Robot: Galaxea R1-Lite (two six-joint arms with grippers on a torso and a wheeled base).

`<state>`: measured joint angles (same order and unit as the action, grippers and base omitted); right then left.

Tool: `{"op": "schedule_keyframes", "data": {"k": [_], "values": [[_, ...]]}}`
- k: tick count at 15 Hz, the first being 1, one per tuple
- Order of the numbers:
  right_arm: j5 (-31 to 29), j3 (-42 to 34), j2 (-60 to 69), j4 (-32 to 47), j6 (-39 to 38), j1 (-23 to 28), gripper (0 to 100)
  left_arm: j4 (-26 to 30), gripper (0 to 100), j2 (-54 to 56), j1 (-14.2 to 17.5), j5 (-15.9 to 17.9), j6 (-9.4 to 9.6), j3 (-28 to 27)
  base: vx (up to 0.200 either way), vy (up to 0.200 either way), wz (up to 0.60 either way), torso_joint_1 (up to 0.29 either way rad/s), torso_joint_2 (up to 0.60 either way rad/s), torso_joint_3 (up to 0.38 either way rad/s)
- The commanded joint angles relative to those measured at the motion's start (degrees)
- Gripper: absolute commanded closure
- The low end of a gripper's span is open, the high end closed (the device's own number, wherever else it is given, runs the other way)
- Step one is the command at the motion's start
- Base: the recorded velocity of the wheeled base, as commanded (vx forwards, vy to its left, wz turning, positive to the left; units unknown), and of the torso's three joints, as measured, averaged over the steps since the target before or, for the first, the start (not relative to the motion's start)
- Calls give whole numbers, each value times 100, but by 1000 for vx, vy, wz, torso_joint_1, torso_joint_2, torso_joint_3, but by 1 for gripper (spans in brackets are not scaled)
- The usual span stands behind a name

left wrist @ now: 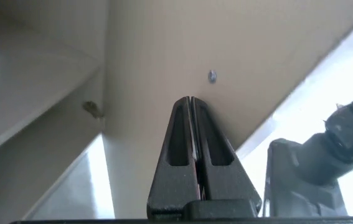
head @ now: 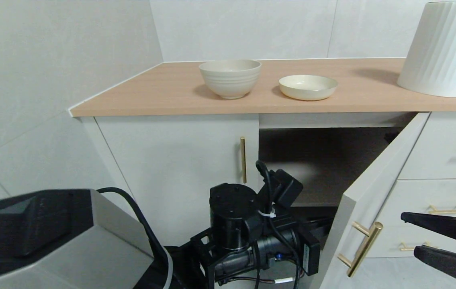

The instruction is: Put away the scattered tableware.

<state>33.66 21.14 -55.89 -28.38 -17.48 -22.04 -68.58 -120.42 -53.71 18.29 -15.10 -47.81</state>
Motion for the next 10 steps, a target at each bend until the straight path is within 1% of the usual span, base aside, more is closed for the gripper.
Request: {"op": "schedule_keyframes", "data": {"k": [1,4,9,10], "values": [[0,13,17,-1,-1,7,0,91,100,-96,-17,-9,-1,-132,0,0,0,0,0,0],[0,83,114,-1,-1,7,0,267,100,-122,-17,-80,-1,-369,0,0,0,0,0,0],[0,171,298,8,-1,24,0,583,100,-245,-17,-80,-1,-738,-200,0,0,6,2,1],[0,180,316,8,-1,51,0,645,100,-272,-17,-80,-1,-826,0,0,0,0,0,0]]}}
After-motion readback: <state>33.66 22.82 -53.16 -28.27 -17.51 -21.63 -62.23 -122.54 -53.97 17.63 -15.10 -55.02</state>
